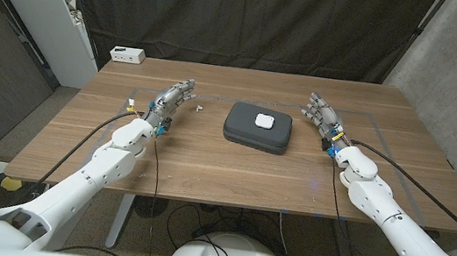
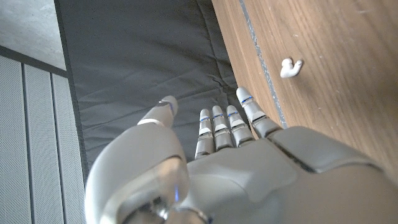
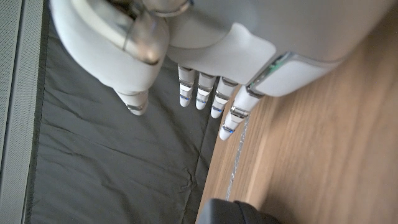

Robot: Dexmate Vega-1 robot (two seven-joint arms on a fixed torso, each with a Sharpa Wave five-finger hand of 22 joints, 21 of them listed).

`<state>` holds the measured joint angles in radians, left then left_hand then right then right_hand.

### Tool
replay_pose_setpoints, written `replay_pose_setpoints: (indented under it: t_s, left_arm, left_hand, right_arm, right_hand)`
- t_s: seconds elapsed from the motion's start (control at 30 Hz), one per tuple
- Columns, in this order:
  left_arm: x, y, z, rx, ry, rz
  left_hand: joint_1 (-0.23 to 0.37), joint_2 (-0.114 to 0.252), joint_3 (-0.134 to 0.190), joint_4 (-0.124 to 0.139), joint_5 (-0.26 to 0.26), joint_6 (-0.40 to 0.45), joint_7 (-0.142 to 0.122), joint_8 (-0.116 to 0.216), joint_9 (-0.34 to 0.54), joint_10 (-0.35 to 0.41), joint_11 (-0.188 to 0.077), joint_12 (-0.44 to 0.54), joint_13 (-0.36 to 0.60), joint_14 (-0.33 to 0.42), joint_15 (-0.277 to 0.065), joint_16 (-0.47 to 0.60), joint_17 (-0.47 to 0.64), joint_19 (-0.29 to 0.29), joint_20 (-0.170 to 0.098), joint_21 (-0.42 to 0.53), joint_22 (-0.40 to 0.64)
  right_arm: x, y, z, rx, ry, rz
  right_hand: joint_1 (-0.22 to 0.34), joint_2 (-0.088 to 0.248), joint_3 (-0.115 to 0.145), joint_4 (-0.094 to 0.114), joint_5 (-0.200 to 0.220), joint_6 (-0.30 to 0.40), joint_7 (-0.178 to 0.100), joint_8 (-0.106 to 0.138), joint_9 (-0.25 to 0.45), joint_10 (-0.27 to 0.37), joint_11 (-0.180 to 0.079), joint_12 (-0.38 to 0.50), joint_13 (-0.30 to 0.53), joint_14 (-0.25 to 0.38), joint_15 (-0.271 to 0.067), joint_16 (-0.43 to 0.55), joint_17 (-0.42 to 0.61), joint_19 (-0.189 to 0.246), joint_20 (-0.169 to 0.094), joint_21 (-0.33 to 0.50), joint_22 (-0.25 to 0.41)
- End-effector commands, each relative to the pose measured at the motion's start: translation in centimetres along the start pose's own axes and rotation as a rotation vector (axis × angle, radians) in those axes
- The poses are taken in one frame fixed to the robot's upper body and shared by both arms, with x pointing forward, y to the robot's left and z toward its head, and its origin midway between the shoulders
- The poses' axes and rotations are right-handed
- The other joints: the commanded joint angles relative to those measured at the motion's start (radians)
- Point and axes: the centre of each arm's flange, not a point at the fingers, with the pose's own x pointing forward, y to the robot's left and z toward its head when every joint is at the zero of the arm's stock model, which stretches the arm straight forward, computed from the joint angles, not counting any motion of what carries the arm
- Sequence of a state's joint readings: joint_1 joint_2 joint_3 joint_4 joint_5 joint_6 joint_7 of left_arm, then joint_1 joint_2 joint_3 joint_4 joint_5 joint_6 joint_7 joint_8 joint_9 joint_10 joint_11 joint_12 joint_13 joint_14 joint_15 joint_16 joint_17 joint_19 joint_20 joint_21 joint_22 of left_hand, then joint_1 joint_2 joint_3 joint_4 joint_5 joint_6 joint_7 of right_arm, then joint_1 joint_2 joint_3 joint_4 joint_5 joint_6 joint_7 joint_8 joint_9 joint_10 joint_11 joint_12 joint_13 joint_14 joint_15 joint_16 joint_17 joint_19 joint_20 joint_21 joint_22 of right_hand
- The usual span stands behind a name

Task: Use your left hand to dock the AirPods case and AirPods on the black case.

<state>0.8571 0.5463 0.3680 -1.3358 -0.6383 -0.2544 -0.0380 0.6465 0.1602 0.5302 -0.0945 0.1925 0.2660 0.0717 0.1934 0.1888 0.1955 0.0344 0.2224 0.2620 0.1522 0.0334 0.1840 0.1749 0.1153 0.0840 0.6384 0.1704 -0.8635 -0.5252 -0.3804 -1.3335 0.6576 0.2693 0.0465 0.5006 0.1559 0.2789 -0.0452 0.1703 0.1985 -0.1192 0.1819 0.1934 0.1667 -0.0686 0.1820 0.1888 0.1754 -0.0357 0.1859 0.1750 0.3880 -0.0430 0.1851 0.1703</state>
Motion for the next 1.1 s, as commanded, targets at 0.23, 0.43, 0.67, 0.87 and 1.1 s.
replay_pose_setpoints:
  t_s: [0.23,0.43,0.67,0.87,1.1]
  left_arm:
    - [0.1,2.6,5.6,0.415,0.197,-0.123]
    - [0.2,2.8,8.4,0.653,0.241,-0.080]
    - [0.8,2.7,10.6,0.857,0.356,-0.041]
    - [1.4,1.4,12.6,1.067,0.378,0.003]
    - [1.9,-0.4,14.2,1.311,0.387,0.041]
  left_hand:
    - [0.060,-0.022,-0.017,-0.071,-0.006,-0.008,-0.036,-0.001,0.008,-0.169,0.024,-0.027,-0.007,-0.205,0.044,-0.013,0.000,-0.152,0.017,-0.110,0.003]
    - [0.079,-0.038,-0.023,-0.081,-0.009,0.012,-0.052,0.010,0.009,-0.181,0.020,-0.021,-0.009,-0.228,0.046,-0.009,0.000,-0.175,0.013,-0.133,0.002]
    - [0.105,-0.058,-0.029,-0.086,-0.012,0.060,-0.059,0.029,0.012,-0.200,0.021,-0.018,-0.012,-0.236,0.045,-0.004,0.001,-0.165,0.000,-0.145,0.003]
    - [0.119,-0.063,-0.031,-0.086,-0.013,0.078,-0.065,0.035,0.014,-0.214,0.026,-0.019,-0.013,-0.249,0.051,-0.005,0.001,-0.172,0.005,-0.156,0.003]
    - [0.147,-0.070,-0.032,-0.086,-0.014,0.116,-0.085,0.047,0.018,-0.205,0.001,-0.009,-0.019,-0.243,0.033,0.000,0.000,-0.189,0.011,-0.179,0.003]
  right_arm:
    - [-0.2,1.6,-0.9,-0.007,0.081,0.083]
    - [-0.1,2.0,-0.9,-0.012,0.093,0.108]
    - [-0.4,2.2,-0.7,-0.022,0.091,0.121]
    - [-0.9,2.3,-0.7,-0.020,0.092,0.121]
    - [-1.5,2.5,-0.7,-0.015,0.099,0.132]
  right_hand:
    - [0.010,0.002,0.007,-0.009,0.007,-0.002,-0.022,0.006,0.004,0.009,0.001,0.008,0.003,0.010,-0.095,0.005,0.002,-0.024,-0.004,-0.004,0.001]
    - [0.011,0.002,0.007,-0.013,0.007,-0.001,-0.012,0.008,0.004,0.010,0.008,0.009,0.003,0.010,-0.094,0.005,0.001,-0.028,-0.001,-0.003,0.001]
    - [0.011,0.003,0.010,-0.022,0.008,0.024,-0.014,0.019,0.004,0.040,0.003,0.020,0.004,0.044,-0.099,0.015,0.000,-0.035,0.004,0.000,0.001]
    - [0.012,0.002,0.013,-0.028,0.009,0.036,-0.016,0.022,0.004,0.051,0.000,0.022,0.004,0.050,-0.101,0.014,0.000,-0.037,0.006,0.001,0.001]
    - [0.010,0.003,0.014,-0.029,0.009,0.037,-0.020,0.022,0.004,0.056,0.003,0.023,0.005,0.055,-0.101,0.015,0.000,-0.040,0.011,0.001,0.001]
